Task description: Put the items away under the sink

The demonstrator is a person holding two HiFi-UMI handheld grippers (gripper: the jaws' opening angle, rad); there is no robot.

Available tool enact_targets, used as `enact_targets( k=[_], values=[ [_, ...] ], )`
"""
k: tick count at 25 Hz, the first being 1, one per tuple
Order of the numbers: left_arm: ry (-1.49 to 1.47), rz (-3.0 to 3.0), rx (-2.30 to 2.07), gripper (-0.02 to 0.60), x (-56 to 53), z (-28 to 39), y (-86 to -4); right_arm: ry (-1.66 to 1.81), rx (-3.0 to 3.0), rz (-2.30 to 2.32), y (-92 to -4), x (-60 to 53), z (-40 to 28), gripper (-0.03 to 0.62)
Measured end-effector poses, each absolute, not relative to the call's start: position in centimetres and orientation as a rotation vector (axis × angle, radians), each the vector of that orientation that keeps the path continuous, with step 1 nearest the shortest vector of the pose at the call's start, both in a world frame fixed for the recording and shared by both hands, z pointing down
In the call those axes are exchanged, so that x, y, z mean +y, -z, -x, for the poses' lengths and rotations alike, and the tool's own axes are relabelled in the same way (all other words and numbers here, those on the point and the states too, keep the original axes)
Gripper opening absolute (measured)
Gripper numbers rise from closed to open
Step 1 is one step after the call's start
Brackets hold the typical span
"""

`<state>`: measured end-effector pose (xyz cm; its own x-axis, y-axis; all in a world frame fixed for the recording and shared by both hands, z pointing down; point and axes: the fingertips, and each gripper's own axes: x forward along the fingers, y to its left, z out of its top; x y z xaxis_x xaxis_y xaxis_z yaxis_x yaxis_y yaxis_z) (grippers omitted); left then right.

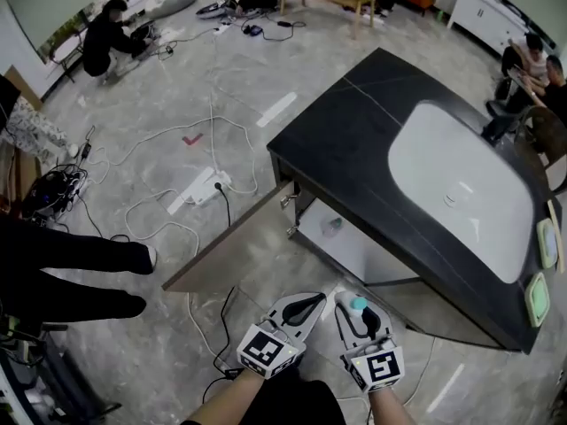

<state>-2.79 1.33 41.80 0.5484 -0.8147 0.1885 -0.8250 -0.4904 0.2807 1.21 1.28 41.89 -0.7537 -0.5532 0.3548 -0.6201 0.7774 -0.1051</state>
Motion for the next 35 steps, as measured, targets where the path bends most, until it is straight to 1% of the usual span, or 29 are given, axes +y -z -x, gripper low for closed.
enact_targets(
  k=[10,14,20,26,31,35],
  values=[
    [-0.032,-2.532,-1.289,0.006,1.3,2.0,-53.0,-0.316,-2.645,-0.926,-54.4,2.6,-2.2,0.14],
    [-0.029,-2.564,-1.328,0.006,1.3,2.1,-57.7,-0.286,-2.671,-0.934,-59.1,2.7,-2.0,0.14],
    [-0.014,-2.62,-1.345,0.006,1.0,1.7,-62.7,-0.232,-2.742,-0.951,-64.7,2.8,-1.4,0.138],
    [-0.007,-2.674,-1.314,0.006,0.5,1.4,-66.1,-0.205,-2.786,-0.985,-68.2,2.2,-1.2,0.133],
    [0.112,-2.58,-1.359,0.006,-1.3,2.6,-67.8,-0.199,-2.823,-1.041,-69.4,1.0,-1.7,0.129],
    [0.081,-2.563,-1.361,0.006,-2.1,2.6,-69.9,-0.238,-2.837,-1.126,-70.1,-0.4,-2.8,0.127]
  ],
)
